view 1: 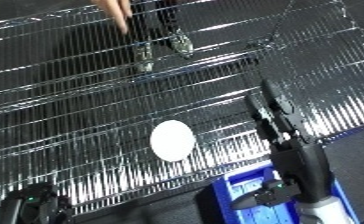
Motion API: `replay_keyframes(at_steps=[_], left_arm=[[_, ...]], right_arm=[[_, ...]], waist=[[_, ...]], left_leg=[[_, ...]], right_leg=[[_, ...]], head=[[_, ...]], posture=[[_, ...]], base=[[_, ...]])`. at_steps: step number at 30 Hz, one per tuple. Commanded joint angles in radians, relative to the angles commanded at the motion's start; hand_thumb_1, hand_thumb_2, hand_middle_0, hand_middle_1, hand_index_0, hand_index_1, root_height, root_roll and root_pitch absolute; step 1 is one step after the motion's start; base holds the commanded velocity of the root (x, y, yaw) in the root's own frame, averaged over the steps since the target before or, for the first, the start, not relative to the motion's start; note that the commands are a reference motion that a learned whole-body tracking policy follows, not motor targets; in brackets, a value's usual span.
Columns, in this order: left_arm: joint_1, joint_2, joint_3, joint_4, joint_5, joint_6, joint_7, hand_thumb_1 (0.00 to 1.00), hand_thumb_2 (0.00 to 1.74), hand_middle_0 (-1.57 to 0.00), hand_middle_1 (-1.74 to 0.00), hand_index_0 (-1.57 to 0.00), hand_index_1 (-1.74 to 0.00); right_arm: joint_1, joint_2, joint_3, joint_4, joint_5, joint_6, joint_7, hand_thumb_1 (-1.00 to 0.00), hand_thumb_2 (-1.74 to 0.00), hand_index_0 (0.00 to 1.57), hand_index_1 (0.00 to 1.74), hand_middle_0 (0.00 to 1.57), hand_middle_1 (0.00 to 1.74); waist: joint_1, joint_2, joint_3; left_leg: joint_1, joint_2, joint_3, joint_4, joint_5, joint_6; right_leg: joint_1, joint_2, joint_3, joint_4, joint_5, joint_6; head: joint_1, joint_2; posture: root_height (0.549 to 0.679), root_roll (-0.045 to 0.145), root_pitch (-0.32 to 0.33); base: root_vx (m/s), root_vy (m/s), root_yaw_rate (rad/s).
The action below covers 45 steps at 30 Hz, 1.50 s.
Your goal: Pick up the object and place it into the box
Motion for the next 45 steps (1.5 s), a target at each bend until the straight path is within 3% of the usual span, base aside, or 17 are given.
replay_keyframes(at_steps=[11,18,22,30,39,45], left_arm=[[0.033,0.017,0.006,-0.011,0.007,0.006,-0.029,1.0,1.74,-1.57,-1.74,-1.57,-1.74],[0.029,0.022,0.001,-0.01,0.025,0.005,-0.036,1.0,1.74,-1.57,-1.74,-1.57,-1.74],[0.018,0.03,-0.009,-0.017,0.031,0.003,-0.03,1.0,1.74,-1.57,-1.74,-1.57,-1.74],[-0.024,0.045,-0.045,-0.04,0.024,-0.002,-0.008,1.0,1.74,-1.57,-1.74,-1.57,-1.74],[-0.068,0.034,-0.072,-0.051,0.031,0.006,0.012,1.0,1.74,-1.57,-1.74,-1.57,-1.74],[-0.085,0.034,-0.073,-0.048,0.026,0.01,0.01,1.0,1.74,-1.57,-1.74,-1.57,-1.74]], right_arm=[[0.026,-0.005,0.034,0.048,-0.043,0.005,-0.033,0.0,0.0,0.0,0.0,0.0,0.0],[-0.001,-0.024,0.052,0.11,-0.105,0.001,-0.08,0.0,0.0,0.0,0.0,0.0,0.0],[-0.026,-0.033,0.064,0.143,-0.146,0.0,-0.122,0.0,0.0,0.0,0.0,0.0,0.0],[-0.103,-0.044,0.097,0.198,-0.208,-0.005,-0.211,0.0,0.0,0.0,0.0,0.0,0.0],[-0.163,-0.062,0.107,0.228,-0.19,0.002,-0.231,0.0,0.0,0.0,0.0,0.0,0.0],[-0.181,-0.07,0.105,0.238,-0.184,0.003,-0.229,0.0,0.0,0.0,0.0,0.0,0.0]], waist=[[0.041,-0.019,0.009],[0.056,-0.019,0.026],[0.059,-0.014,0.038],[0.064,0.005,0.039],[0.061,0.021,0.039],[0.061,0.026,0.039]], left_leg=[[-0.003,-0.006,-0.022,0.033,-0.011,0.0069],[-0.03,-0.013,-0.025,0.081,-0.025,0.0129],[-0.07,-0.019,-0.024,0.119,-0.035,0.0182],[-0.186,-0.036,-0.018,0.192,-0.057,0.0301],[-0.281,-0.046,-0.005,0.256,-0.085,0.0384],[-0.303,-0.046,0.0,0.262,-0.091,0.0399]], right_leg=[[0.023,-0.0145,-0.031,0.023,-0.018,-0.0058],[0.007,-0.0209,-0.04,0.059,-0.029,-0.0136],[-0.03,-0.0224,-0.041,0.089,-0.03,-0.0157],[-0.148,-0.02,-0.041,0.156,-0.036,-0.0179],[-0.255,-0.0192,-0.035,0.214,-0.047,-0.0165],[-0.281,-0.0198,-0.031,0.222,-0.046,-0.0135]], head=[[-0.03,-0.048],[-0.026,-0.047],[-0.008,-0.01],[0.035,0.047],[0.064,0.092],[0.066,0.094]], posture=[[0.644,0.049,-0.017],[0.64,0.047,-0.027],[0.635,0.045,-0.019],[0.624,0.038,0.039],[0.613,0.032,0.094],[0.611,0.031,0.112]], base=[[0.04,-0.025,0.131],[0.022,-0.01,0.049],[-0.016,-0.004,0.042],[-0.063,0.009,0.05],[-0.029,0.026,0.014],[-0.003,0.021,-0.009]])
